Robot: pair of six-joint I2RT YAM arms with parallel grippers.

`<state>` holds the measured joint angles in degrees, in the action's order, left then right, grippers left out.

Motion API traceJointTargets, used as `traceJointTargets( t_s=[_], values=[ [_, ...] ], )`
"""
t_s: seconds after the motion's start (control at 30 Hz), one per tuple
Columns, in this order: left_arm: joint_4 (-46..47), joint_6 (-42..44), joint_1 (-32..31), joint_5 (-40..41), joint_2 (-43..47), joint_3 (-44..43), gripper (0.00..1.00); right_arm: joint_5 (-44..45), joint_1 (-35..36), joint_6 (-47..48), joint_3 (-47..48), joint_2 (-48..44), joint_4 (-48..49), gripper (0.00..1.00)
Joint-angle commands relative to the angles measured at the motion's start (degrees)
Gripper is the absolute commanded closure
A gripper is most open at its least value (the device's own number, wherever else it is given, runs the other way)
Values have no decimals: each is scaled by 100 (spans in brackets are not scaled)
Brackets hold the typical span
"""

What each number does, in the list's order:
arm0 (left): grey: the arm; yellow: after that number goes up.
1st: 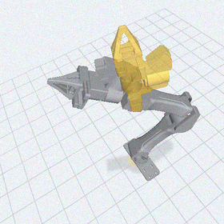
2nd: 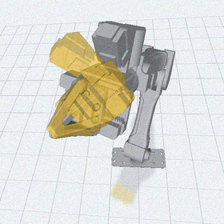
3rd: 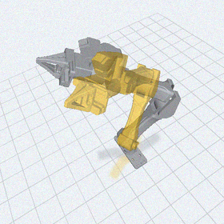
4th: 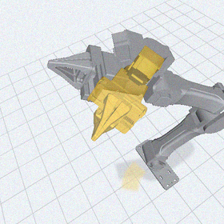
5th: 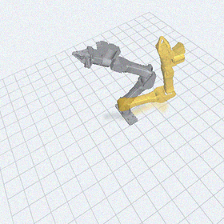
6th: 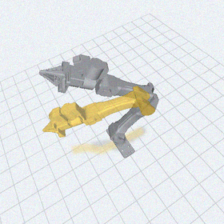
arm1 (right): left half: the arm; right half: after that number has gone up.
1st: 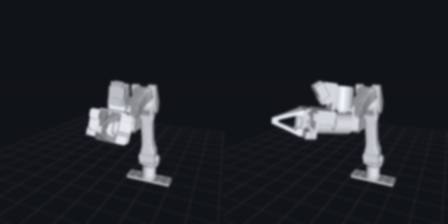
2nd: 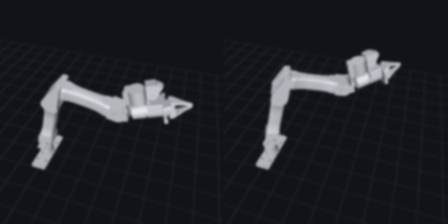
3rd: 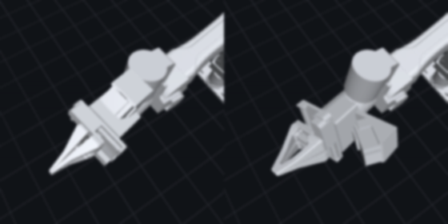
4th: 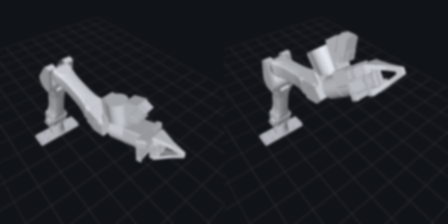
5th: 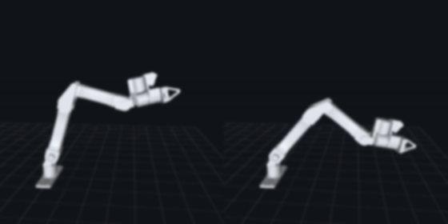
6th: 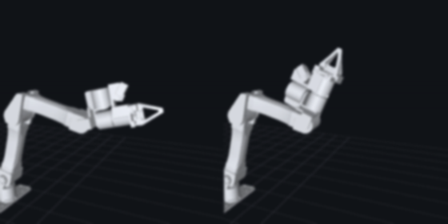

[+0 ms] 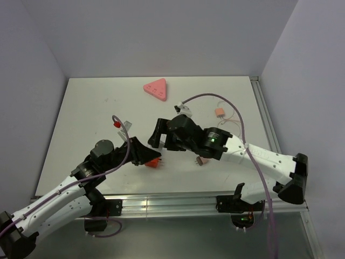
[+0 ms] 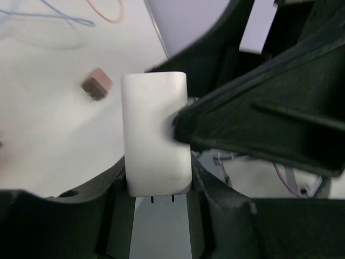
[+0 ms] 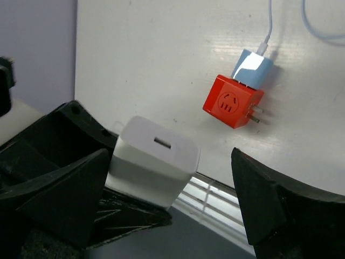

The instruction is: Insert the plug

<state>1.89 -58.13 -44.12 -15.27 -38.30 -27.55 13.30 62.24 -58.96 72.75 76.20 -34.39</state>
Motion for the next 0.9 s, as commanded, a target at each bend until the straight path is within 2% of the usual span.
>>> traceJointTargets(
  t_s=[0.0, 0.03, 0.07, 0.1, 0.2, 0.33, 0.43, 0.63, 0.7, 0.73, 0.77, 0.8, 0.87],
  values=[
    [670, -136, 26, -1239, 157, -49, 100, -89, -107, 1508, -198, -904, -34, 0],
    [968, -198, 52, -1529, 113, 38, 100, -726, -141, 1736, -513, -1080, 133, 0],
    [1241, -260, 61, -2245, 52, 74, 100, -1037, -185, 2104, -655, -1438, 404, 0],
    [1800, -330, 61, -2566, -36, 92, 100, -1301, -220, 2212, -770, -1598, 494, 0],
    [2314, -480, 70, -3543, -510, 39, 100, -2566, -440, 2494, -1210, -2179, 977, 5],
    [2552, -489, 70, -3861, -617, -84, 100, -3613, -520, 2661, -1351, -2365, 1198, 10],
    [2659, -516, 70, -4037, -608, -180, 100, -3808, -528, 2644, -1282, -2190, 1268, 12],
    [2457, -410, 70, -4010, -459, -321, 100, -4194, -528, 2592, -1228, -1750, 1373, 22],
    [2177, -227, 70, -3976, -432, -356, 100, -4396, -528, 2530, -1254, -1679, 1628, 50],
    [1949, -112, 70, -3940, -432, -443, 100, -4502, -528, 2434, -1272, -1636, 1690, 68],
    [1703, 28, 70, -3810, -432, -522, 96, -4485, -528, 2390, -1272, -1618, 1734, 100],
    [944, 447, 61, -3634, -397, -723, 61, -4320, -528, 2276, -1281, -1644, 1725, 100],
    [166, 880, 70, -2707, -301, -935, 40, -4039, -528, 2056, -1307, -1696, 1717, 100]
  ],
)
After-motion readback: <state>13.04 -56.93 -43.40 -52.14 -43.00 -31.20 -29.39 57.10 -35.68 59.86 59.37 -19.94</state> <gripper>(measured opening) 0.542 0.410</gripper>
